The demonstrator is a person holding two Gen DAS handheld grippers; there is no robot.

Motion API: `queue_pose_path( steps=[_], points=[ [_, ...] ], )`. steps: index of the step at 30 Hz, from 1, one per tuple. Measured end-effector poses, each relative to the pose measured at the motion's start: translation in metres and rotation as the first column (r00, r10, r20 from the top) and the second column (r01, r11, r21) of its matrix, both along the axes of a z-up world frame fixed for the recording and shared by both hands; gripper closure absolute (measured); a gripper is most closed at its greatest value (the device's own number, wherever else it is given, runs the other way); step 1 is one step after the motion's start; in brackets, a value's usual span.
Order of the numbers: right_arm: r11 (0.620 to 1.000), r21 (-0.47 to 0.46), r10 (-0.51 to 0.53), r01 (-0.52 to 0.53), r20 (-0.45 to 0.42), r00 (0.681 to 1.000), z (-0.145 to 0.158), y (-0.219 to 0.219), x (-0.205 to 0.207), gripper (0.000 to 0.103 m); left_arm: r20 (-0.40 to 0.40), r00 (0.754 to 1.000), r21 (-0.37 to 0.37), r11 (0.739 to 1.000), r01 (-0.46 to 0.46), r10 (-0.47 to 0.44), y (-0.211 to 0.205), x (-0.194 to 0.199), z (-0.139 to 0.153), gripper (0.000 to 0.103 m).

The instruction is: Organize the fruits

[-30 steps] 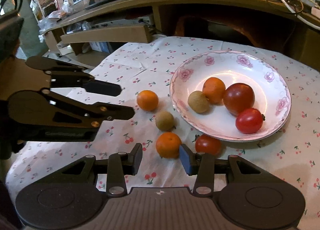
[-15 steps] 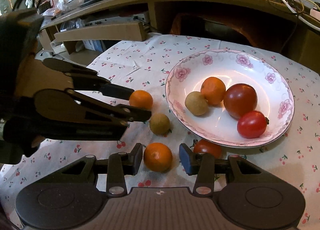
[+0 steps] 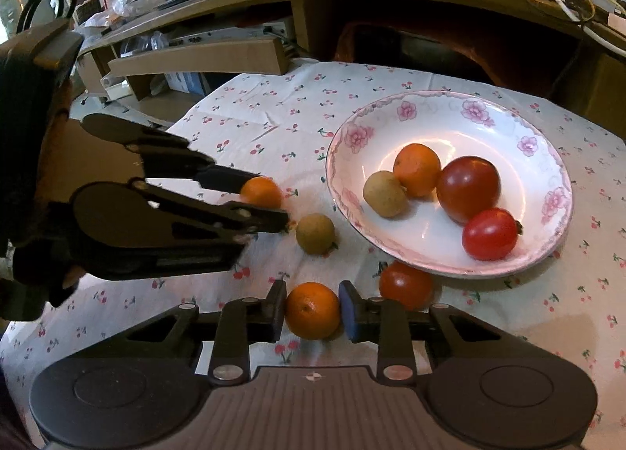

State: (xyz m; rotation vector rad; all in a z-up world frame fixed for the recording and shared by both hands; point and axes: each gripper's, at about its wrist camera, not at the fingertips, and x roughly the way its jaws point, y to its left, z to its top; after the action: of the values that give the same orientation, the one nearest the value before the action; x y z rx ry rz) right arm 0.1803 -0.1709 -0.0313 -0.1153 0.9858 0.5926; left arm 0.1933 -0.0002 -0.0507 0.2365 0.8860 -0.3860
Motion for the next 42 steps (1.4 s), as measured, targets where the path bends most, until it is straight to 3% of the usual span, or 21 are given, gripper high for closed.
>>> queue_pose_path(
  steps=[5,12,17,22,29,35,40,42],
  points=[
    [1.0,-0.012,-0.013,0.013,-0.012,1.0,0.008,-0.015,-0.02,0.074,-0.038,0.999,-0.031,1.0,0.002,-0.003,0.002,-0.033,0.012,0.064],
    [0.997,-0.072,-0.001,0.001,-0.008,1.0,0.006,-0.024,-0.054,0.074,-0.071,0.993,-0.013,0.996,0.089,-0.09,-0.024,-0.073,0.01,0.064],
    [0.998,-0.068,0.009,-0.009,-0.003,1.0,0.002,-0.028,-0.058,0.07,-0.067,0.991,0.0,0.994,0.113,-0.113,-0.031,-0.074,0.008,0.063],
    [0.997,-0.061,0.038,-0.037,0.008,0.999,0.002,-0.028,-0.058,0.067,-0.059,0.988,0.023,0.989,0.147,-0.146,-0.032,-0.073,0.007,0.052],
    [0.998,-0.035,0.059,-0.06,-0.012,0.998,0.004,-0.034,-0.059,0.061,-0.077,0.98,0.026,0.982,0.188,-0.186,-0.033,-0.078,0.008,0.046],
    [0.997,-0.036,0.065,-0.065,-0.004,0.998,0.003,-0.034,-0.063,0.061,-0.075,0.982,0.044,0.983,0.176,-0.172,-0.029,-0.084,0.008,0.041],
    [0.998,-0.031,0.055,-0.055,-0.018,0.998,0.004,-0.035,-0.062,0.062,-0.065,0.987,0.059,0.986,0.153,-0.149,-0.031,-0.087,0.01,0.043],
    [0.998,-0.04,0.051,-0.051,-0.014,0.999,0.004,-0.035,-0.063,0.064,-0.065,0.988,0.059,0.988,0.145,-0.141,-0.032,-0.088,0.011,0.054]
  ],
)
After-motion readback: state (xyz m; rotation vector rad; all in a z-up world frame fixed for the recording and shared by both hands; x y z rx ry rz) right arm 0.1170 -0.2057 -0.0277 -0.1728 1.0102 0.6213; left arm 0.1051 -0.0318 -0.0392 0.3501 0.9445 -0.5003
